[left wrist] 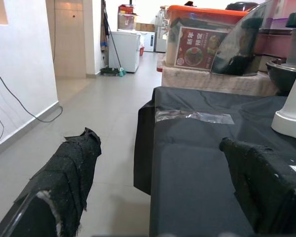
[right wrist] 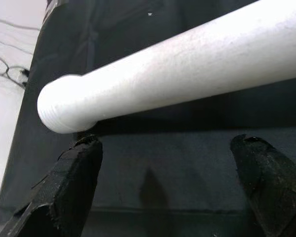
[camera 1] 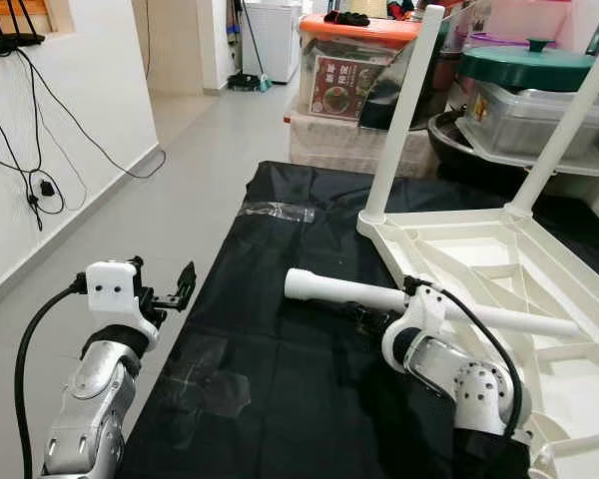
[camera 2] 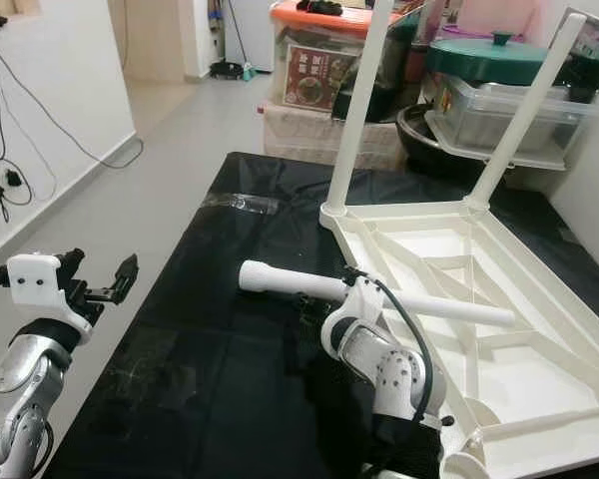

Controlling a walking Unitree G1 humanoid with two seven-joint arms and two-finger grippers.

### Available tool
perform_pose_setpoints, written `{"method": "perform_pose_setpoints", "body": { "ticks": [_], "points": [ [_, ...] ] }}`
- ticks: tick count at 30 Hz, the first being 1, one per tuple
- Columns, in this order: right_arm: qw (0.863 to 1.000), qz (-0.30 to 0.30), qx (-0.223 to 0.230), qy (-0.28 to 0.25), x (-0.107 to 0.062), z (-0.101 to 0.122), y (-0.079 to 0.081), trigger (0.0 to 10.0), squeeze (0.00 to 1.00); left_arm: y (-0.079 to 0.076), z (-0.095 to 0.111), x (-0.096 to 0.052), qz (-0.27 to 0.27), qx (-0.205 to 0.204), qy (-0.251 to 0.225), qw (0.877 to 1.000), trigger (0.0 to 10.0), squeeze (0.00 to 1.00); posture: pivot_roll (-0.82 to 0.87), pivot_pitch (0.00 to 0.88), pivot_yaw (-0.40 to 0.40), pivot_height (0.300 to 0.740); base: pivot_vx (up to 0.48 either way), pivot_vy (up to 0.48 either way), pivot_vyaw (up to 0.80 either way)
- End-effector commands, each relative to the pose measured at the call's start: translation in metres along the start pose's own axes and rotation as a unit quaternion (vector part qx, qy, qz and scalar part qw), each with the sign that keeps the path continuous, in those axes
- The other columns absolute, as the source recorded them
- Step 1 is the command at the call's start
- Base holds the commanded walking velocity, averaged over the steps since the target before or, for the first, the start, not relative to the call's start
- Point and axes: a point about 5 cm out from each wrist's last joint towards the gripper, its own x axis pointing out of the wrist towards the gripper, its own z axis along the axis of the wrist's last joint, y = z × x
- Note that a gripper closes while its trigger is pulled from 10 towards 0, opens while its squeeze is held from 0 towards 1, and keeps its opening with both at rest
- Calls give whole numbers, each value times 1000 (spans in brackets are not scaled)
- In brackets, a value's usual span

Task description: Building children table

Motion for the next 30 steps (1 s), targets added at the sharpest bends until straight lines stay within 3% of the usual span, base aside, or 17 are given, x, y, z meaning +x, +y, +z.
{"method": "perform_pose_setpoints", "body": {
  "ticks": [1, 5, 10, 21, 30],
  "points": [
    [1000, -12, 16, -4, 1, 1, -3, 10000, 0, 0, -6, -1, 2, 5, 14, 1000, 10000, 0, 78, 0, -89, 740, 0, 0, 0],
    [996, 16, 77, -46, 2, 14, 9, 10000, 0, 0, -6, -2, 4, 5, 14, 1000, 10000, 0, 81, 0, -91, 740, 0, 0, 0],
    [995, 17, 83, -44, 3, 14, 11, 10000, 0, 0, -7, -3, 3, 5, 17, 1000, 10000, 0, 80, 0, -91, 740, 0, 0, 0],
    [993, -42, 104, -20, 11, -1, 1, 10000, 0, -2, -9, -2, 1, 4, 22, 1000, 10000, 0, 75, 0, -91, 740, 0, 0, 0],
    [981, -44, 183, -52, 19, 8, 4, 10000, 0, -3, -10, -1, 1, 3, 23, 1000, 10000, 0, 80, 0, -97, 740, 0, 0, 0]
  ]
}}
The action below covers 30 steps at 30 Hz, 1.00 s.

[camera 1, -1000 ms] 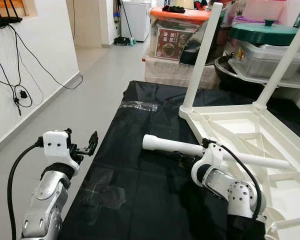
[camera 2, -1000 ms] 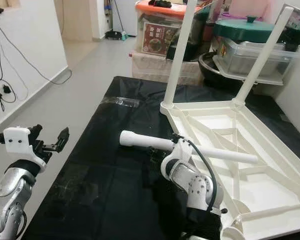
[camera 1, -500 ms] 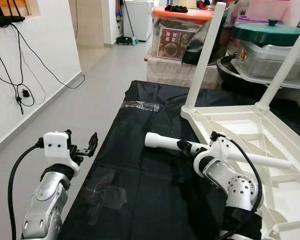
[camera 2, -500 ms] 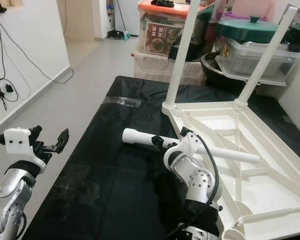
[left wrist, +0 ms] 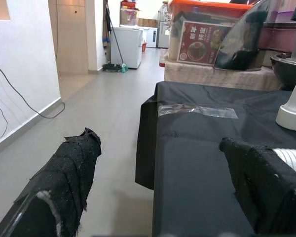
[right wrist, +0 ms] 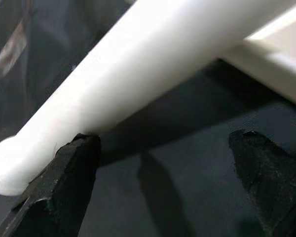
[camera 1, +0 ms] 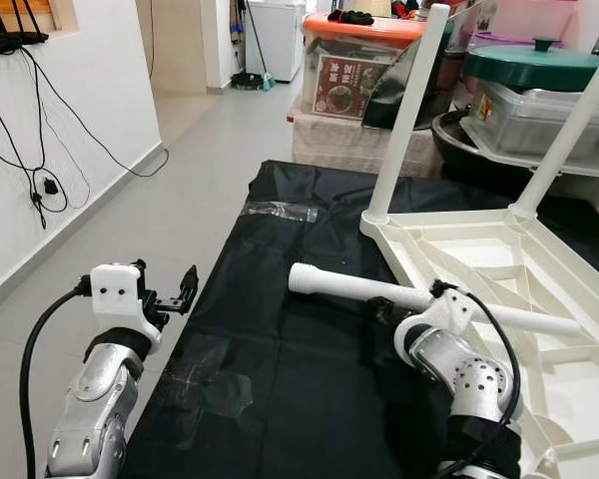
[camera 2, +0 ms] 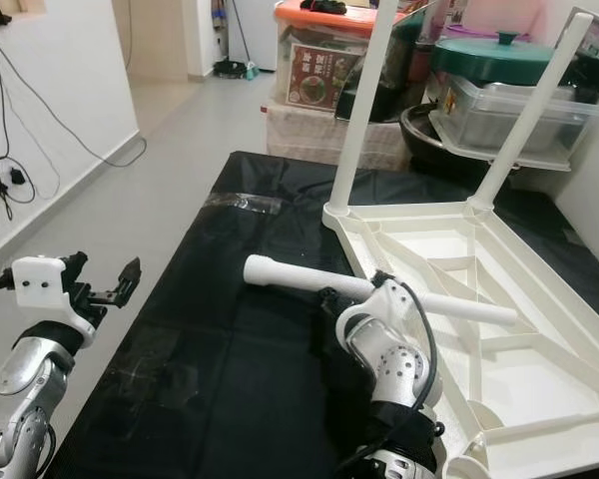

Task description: Building children table

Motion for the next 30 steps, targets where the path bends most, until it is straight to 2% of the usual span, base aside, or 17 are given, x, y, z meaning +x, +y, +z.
{"method": "perform_pose_setpoints", "body": {
  "ticks": [1, 9, 15, 30],
  "points": [
    [998, 47, 46, 10, 1, -9, 33, 10000, 0, -1, -6, 0, 1, 0, 15, 1000, 10000, 0, 83, 0, -99, 740, 0, 0, 0],
    [996, 70, 49, 14, -4, -10, 42, 10000, 0, -1, -7, -2, 0, 2, 18, 1000, 10000, 0, 83, 0, -100, 740, 0, 0, 0],
    [996, 69, 53, 17, -6, -12, 40, 10000, 0, -2, -8, -2, -2, 2, 19, 1000, 10000, 0, 79, 0, -96, 740, 0, 0, 0],
    [994, 60, 88, 25, 1, -18, 49, 10000, 0, -4, -9, 1, -8, 3, 21, 1000, 10000, 0, 82, 0, -102, 740, 0, 0, 0]
  ]
}}
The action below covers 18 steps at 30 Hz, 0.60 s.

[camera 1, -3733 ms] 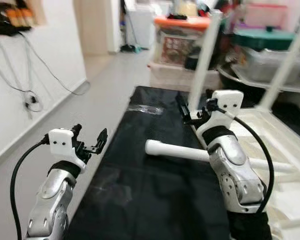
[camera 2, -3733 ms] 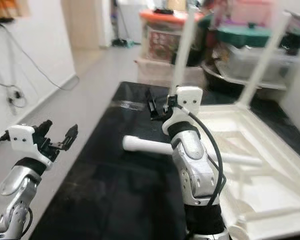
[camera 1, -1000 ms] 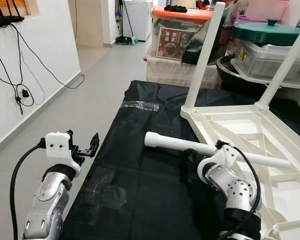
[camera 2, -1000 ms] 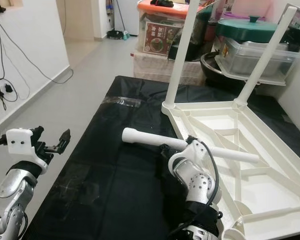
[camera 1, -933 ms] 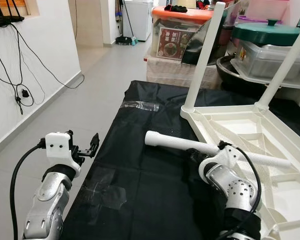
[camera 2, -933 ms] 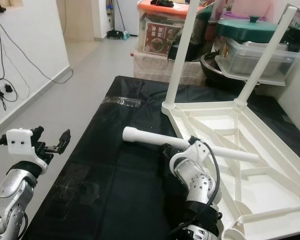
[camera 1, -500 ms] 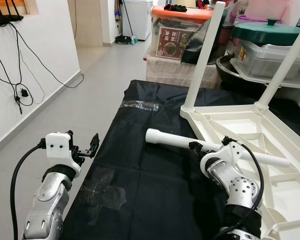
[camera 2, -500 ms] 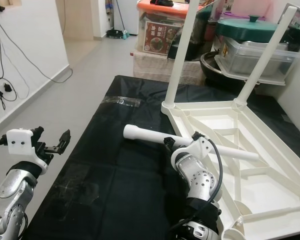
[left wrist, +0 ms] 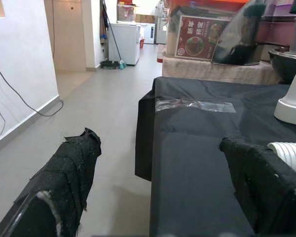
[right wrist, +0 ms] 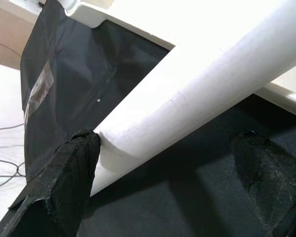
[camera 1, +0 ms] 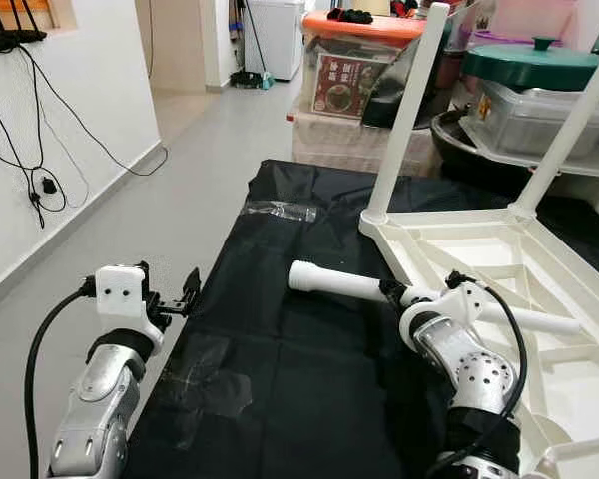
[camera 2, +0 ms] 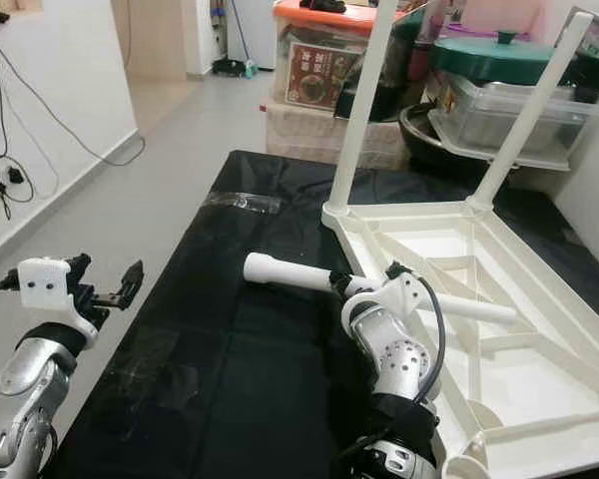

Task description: Building children table

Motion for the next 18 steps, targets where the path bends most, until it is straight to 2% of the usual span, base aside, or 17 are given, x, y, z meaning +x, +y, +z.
{"method": "perform_pose_setpoints", "body": {
  "ticks": [1, 6, 11, 18],
  "points": [
    [998, 32, 34, 49, 2, -33, 33, 10000, 0, -2, -6, 1, -3, -3, 14, 1000, 10000, 0, 81, 0, -103, 740, 0, 0, 0],
    [996, 11, 67, 55, 10, -39, 39, 10000, 0, -4, -6, 2, -5, -3, 14, 1000, 10000, 0, 78, 0, -107, 740, 0, 0, 0],
    [995, 14, 81, 58, 12, -42, 45, 10000, 0, -4, -7, 2, -5, -2, 14, 1000, 10000, 0, 83, 0, -116, 740, 0, 0, 0],
    [994, -2, 91, 64, 17, -46, 43, 10000, 0, -4, -8, 1, -4, -1, 15, 1000, 10000, 0, 81, 0, -120, 740, 0, 0, 0]
  ]
}}
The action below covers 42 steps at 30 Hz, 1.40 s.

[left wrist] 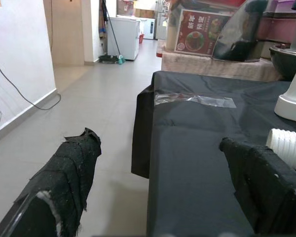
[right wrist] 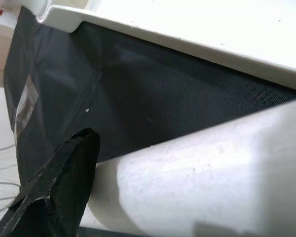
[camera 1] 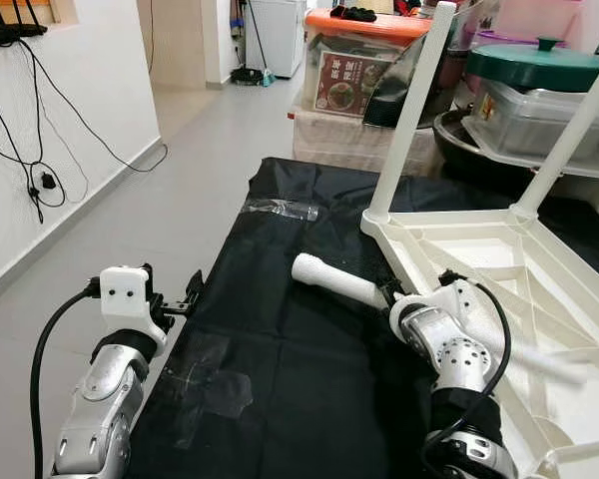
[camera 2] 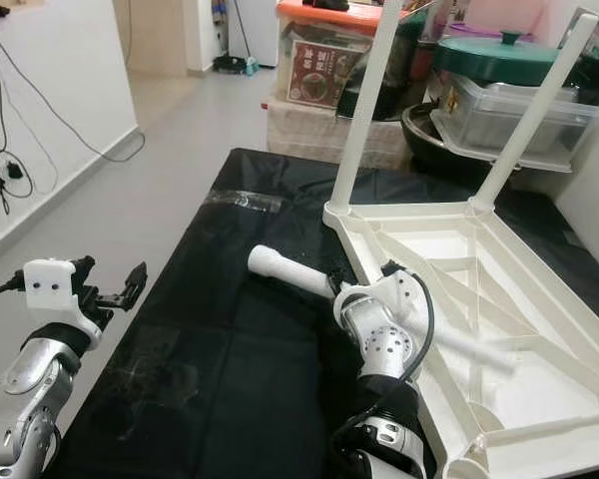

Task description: Building children table

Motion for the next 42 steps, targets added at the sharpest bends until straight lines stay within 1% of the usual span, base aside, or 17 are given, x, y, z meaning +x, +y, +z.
{"method": "perform_pose_setpoints", "body": {
  "ticks": [1, 4, 5, 6, 7, 14, 18, 22, 25, 31, 33, 34, 36, 37, 38, 39, 42],
  "points": [
    [998, 23, 25, 62, 0, -44, 29, 10000, 0, -3, -5, 0, -3, 3, 9, 1000, 10000, 0, 82, 0, -122, 740, 0, 0, 0],
    [998, 1, 18, 53, 6, -43, 25, 10000, 0, -4, -5, 1, -4, 3, 8, 1000, 10000, 0, 86, 0, -124, 740, 0, 0, 0],
    [999, -7, 13, 47, 8, -43, 22, 7216, 0, -4, -5, 1, -4, 4, 8, 1000, 10000, 0, 87, 0, -124, 740, 0, 0, 0],
    [999, -7, 13, 47, 8, -43, 22, 7216, 0, -4, -5, 1, -4, 4, 8, 1000, 10000, 0, 87, 0, -124, 740, 0, 0, 0],
    [999, -17, 10, 40, 10, -42, 17, 0, 0, -4, -5, 1, -3, 5, 8, 1000, 10000, 0, 87, 0, -125, 740, 0, 0, 0],
    [999, -35, 9, 22, 11, -38, 5, 0, 0, -2, -6, 1, -1, 10, 13, 1000, 10000, 0, 86, 0, -122, 740, 0, 0, 0],
    [999, -29, 14, 16, 12, -36, 5, 0, 0, -2, -7, 2, -1, 11, 14, 1000, 10000, 0, 83, 0, -118, 740, 0, 0, 0],
    [1000, -18, 16, 16, 12, -35, 10, 0, 0, -4, -8, 3, -4, 12, 16, 1000, 10000, 0, 82, 0, -115, 740, 0, 0, 0],
    [999, 31, 18, 20, 2, -29, 27, 0, 0, -1, -7, 2, -1, 17, 18, 1000, 10000, 0, 88, 0, -114, 740, 0, 0, 0],
    [998, 60, 19, 22, -5, -25, 37, 0, 0, 0, -8, 2, 0, 18, 19, 1000, 10000, 0, 85, 0, -111, 740, 0, 0, 0],
    [983, 182, -12, 29, -26, -16, 67, 0, 0, -1, -7, 2, -5, 16, 18, 1000, 10000, 0, 78, 0, -102, 740, 0, 0, 0],
    [983, 182, -12, 29, -26, -16, 67, 0, 0, -1, -7, 2, -5, 16, 18, 1000, 10000, 0, 78, 0, -102, 740, 0, 0, 0],
    [958, 279, -56, 34, -43, -12, 87, 0, 0, -2, -6, 3, -12, 13, 15, 1000, 10000, 0, 78, 0, -101, 740, 0, 0, 0],
    [958, 279, -56, 34, -43, -12, 87, 0, 0, -2, -6, 3, -12, 13, 15, 1000, 10000, 0, 78, 0, -101, 740, 0, 0, 0],
    [934, 343, -98, 24, -54, -5, 97, 0, 0, -1, -3, 4, -21, 12, 13, 1000, 10000, 0, 79, 0, -99, 740, 0, 0, 0],
    [934, 343, -98, 24, -54, -5, 97, 0, 0, -1, -3, 4, -21, 12, 13, 1000, 10000, 0, 79, 0, -99, 740, 0, 0, 0],
    [893, 427, -142, 9, -71, 4, 111, 0, 0, 2, 3, 3, -42, -2, 8, 999, 10000, 0, 86, 0, -97, 740, 0, 0, 0]
  ]
}}
